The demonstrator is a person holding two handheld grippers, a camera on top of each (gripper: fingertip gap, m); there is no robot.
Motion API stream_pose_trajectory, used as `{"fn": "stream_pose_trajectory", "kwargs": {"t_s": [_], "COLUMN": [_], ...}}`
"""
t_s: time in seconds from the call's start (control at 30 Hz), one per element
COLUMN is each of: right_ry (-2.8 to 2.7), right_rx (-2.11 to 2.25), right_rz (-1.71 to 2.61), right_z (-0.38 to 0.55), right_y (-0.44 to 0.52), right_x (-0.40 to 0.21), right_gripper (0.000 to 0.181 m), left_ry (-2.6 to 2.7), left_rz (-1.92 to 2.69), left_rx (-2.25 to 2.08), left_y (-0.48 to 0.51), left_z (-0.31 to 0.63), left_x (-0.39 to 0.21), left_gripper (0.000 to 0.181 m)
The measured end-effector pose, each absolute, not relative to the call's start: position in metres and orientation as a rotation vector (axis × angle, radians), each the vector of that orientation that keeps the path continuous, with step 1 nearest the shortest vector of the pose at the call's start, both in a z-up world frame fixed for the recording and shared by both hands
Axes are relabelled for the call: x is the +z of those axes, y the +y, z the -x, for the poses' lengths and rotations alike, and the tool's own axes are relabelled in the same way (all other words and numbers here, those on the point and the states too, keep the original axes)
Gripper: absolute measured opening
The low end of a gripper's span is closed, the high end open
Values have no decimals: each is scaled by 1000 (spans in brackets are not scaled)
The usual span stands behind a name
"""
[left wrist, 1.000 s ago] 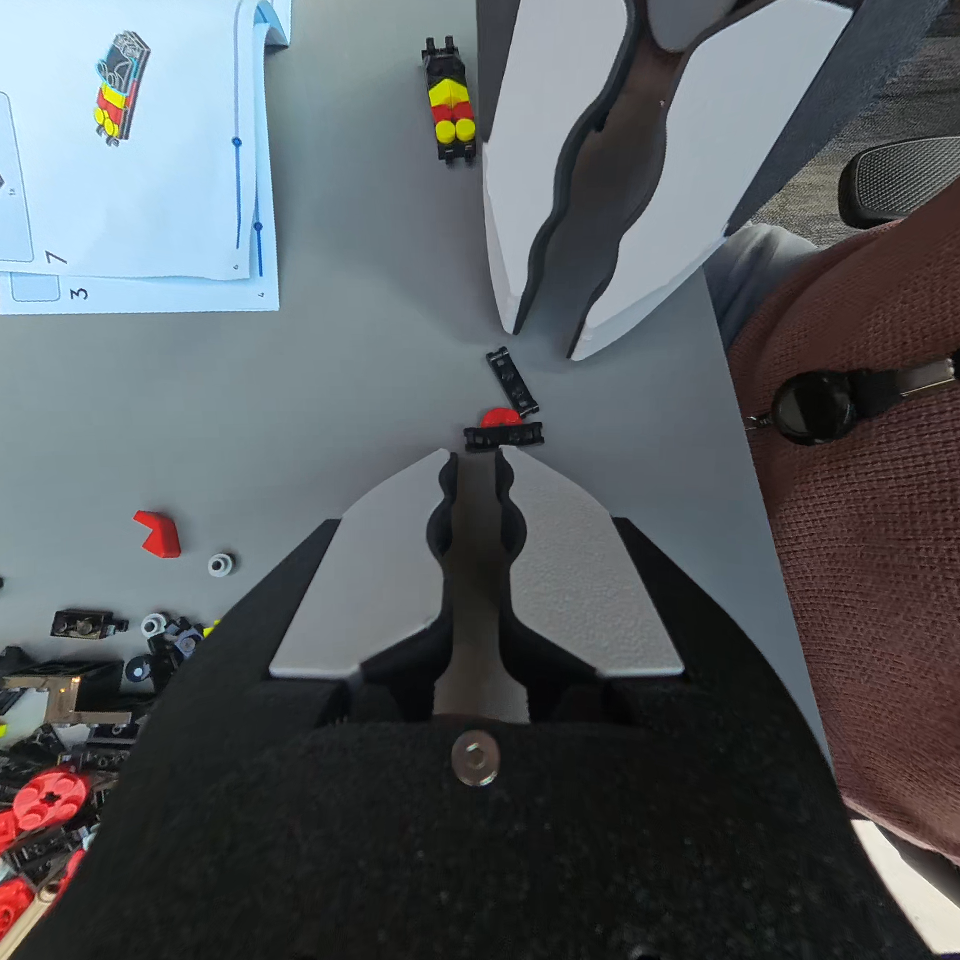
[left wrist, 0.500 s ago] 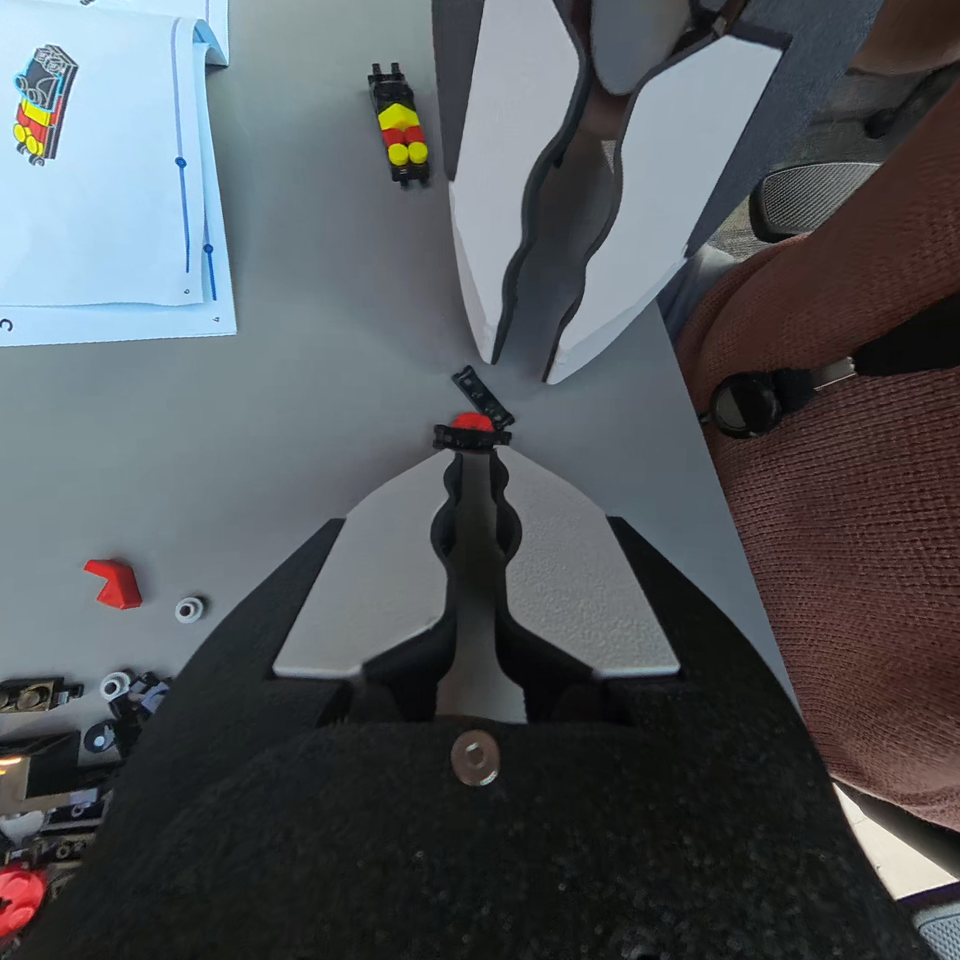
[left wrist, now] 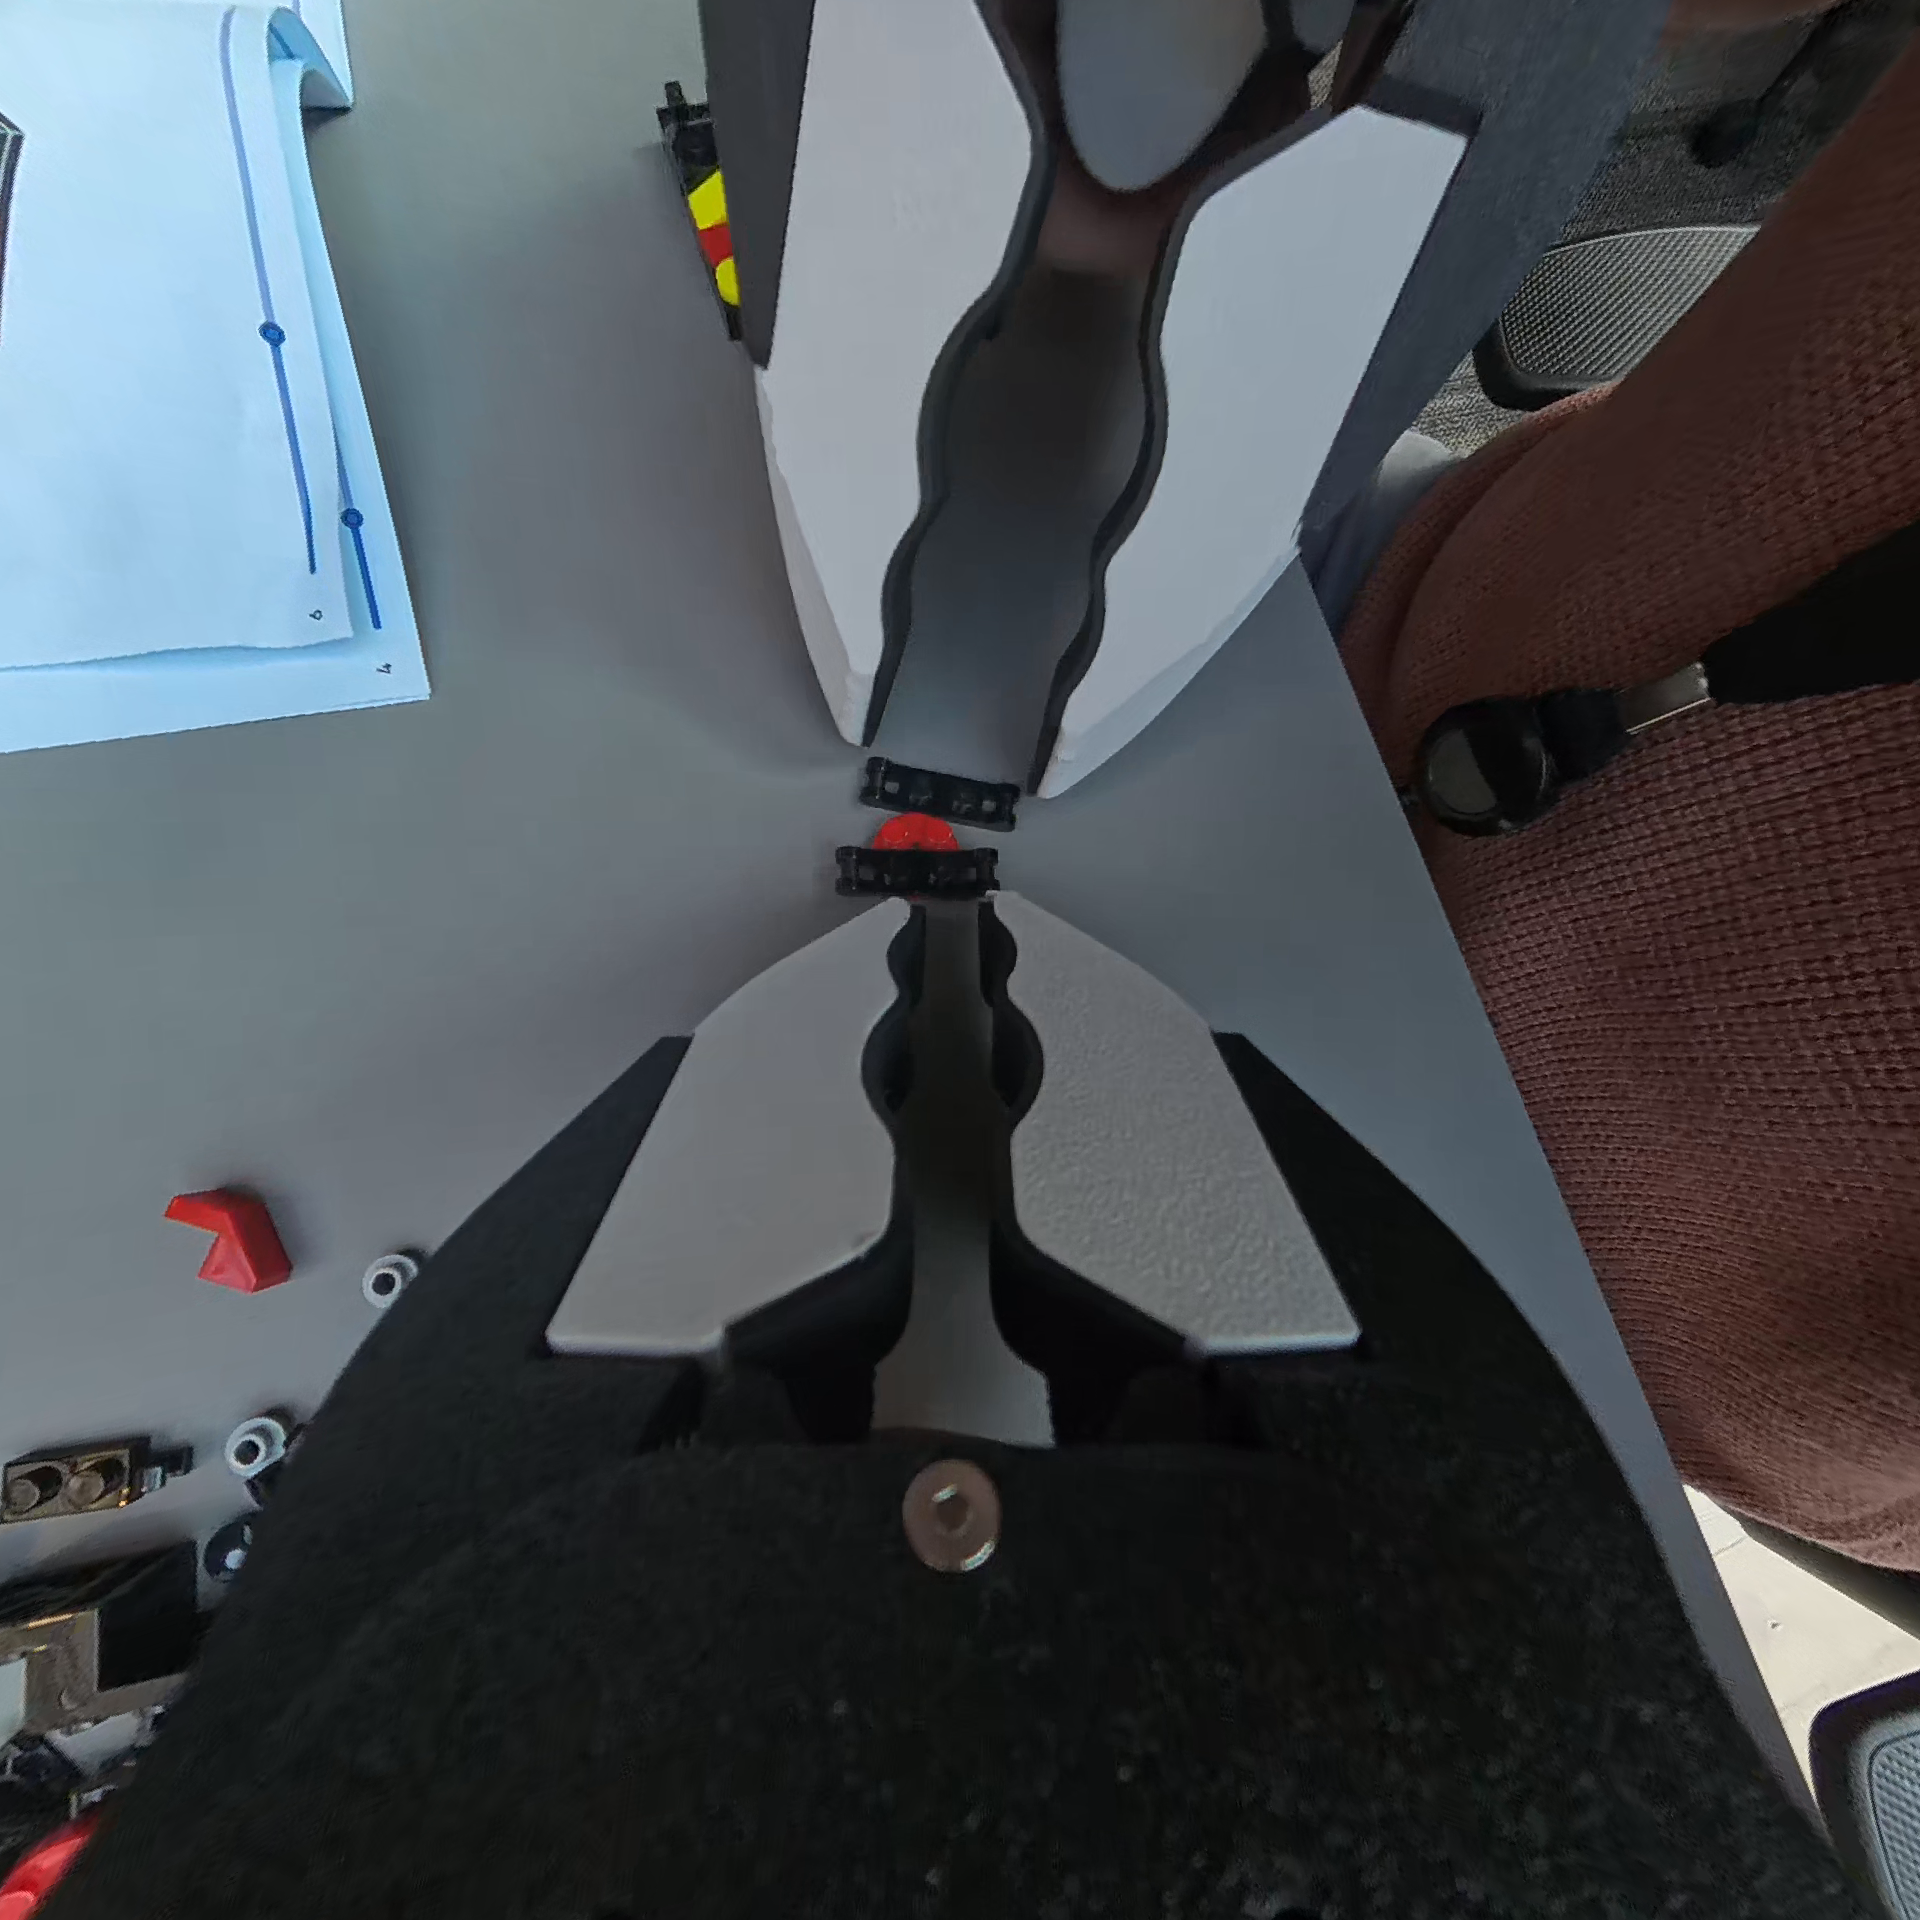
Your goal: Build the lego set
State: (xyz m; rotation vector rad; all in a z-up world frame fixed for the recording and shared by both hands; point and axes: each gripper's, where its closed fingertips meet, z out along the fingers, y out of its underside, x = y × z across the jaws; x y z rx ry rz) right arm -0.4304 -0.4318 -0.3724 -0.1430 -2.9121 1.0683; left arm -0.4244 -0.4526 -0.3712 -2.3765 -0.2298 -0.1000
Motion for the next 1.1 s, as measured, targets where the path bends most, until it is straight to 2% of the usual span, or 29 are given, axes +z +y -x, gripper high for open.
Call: {"fn": "stream_pose_trajectory", "kwargs": {"t_s": [0.03, 0.6, 1.1], "right_ry": [-2905, -2895, -2967], "right_rx": [1067, 1163, 1042], "right_rz": [117, -8, -190], "right_z": [432, 437, 435], "right_y": [-433, -443, -446], "right_x": [-373, -359, -369], "right_gripper": [30, 28, 28], "left_ry": [-224, -215, -219], "left_rz": [2374, 2365, 2329], "left_rx": [-98, -95, -112], "left_y": [-452, -453, -449], "left_z": [425, 425, 427], "left_x": [-371, -371, -369], "left_gripper": [9, 10, 9]}}
